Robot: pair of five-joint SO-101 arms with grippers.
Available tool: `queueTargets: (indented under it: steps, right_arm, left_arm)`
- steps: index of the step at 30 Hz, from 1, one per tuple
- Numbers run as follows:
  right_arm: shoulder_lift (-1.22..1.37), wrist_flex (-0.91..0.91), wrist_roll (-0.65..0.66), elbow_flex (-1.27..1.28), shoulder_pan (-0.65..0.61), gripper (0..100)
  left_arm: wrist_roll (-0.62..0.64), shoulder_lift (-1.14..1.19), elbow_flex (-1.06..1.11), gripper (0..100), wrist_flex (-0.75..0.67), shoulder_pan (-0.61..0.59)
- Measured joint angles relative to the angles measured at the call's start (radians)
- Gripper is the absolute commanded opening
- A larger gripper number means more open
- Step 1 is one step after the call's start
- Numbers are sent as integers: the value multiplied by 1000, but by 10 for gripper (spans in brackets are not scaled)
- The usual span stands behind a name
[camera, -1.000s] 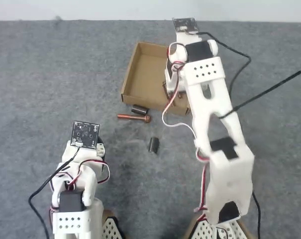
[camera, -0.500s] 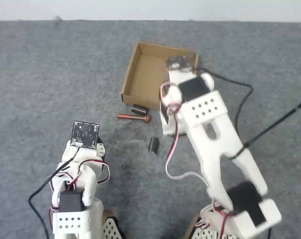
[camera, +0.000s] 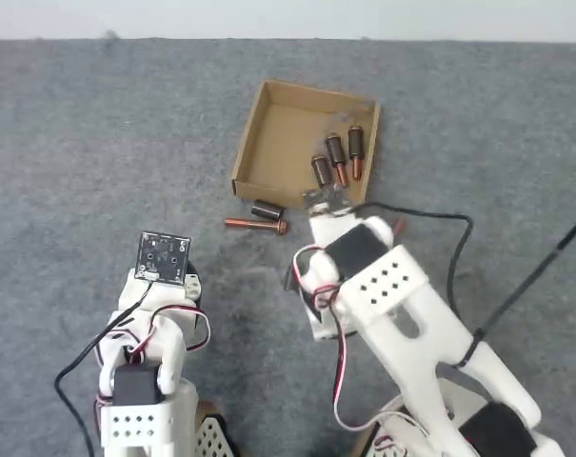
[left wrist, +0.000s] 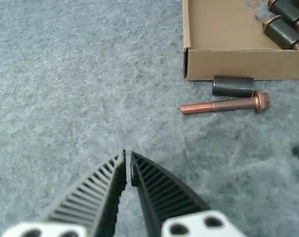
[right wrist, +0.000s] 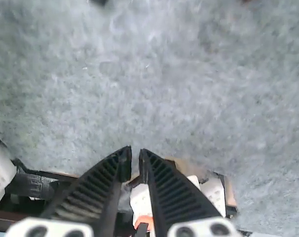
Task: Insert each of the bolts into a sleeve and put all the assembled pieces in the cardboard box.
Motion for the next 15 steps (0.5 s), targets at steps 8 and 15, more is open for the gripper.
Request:
queueTargets:
  steps: [8,15]
  right_arm:
    - [-3,-189,0,117,-54,6]
    - [-3,-410,-21,146,-54,9]
  left_arm:
    - [0,0,0,12,0,0]
    - [0,0,0,12,0,0]
